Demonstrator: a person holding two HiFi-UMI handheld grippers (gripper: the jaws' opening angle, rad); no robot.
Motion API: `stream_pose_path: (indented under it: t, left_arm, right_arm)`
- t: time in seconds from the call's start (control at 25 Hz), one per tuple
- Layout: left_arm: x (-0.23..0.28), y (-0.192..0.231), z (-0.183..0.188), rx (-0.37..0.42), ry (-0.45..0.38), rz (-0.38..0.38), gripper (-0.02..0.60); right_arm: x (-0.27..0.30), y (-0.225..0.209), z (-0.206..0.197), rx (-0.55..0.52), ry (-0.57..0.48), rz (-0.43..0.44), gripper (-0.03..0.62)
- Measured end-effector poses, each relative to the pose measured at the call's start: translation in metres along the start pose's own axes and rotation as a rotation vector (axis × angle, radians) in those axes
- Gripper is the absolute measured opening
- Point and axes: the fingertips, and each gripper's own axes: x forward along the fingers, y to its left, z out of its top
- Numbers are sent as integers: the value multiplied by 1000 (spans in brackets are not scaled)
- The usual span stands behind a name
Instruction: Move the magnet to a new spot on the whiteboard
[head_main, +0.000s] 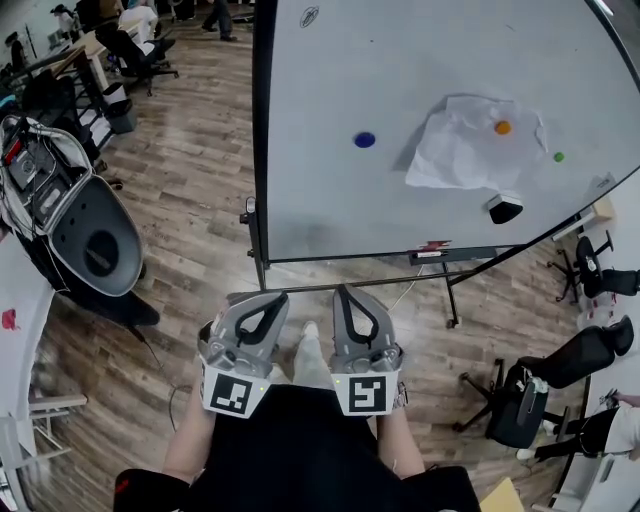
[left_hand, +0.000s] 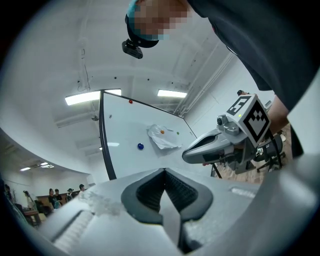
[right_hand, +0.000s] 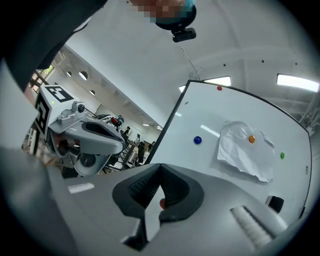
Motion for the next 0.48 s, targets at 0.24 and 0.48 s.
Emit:
stream_pose_path:
  t: [0.24,0.48]
  left_arm:
    - [1,-5,3,19,-23,-15,2]
    - [-3,-6,-3,-21,7,-12,2]
  right_arm:
    - [-8,1,-1,7,0,-12,2]
    - [-10,-5,8,24,-33,-44,0]
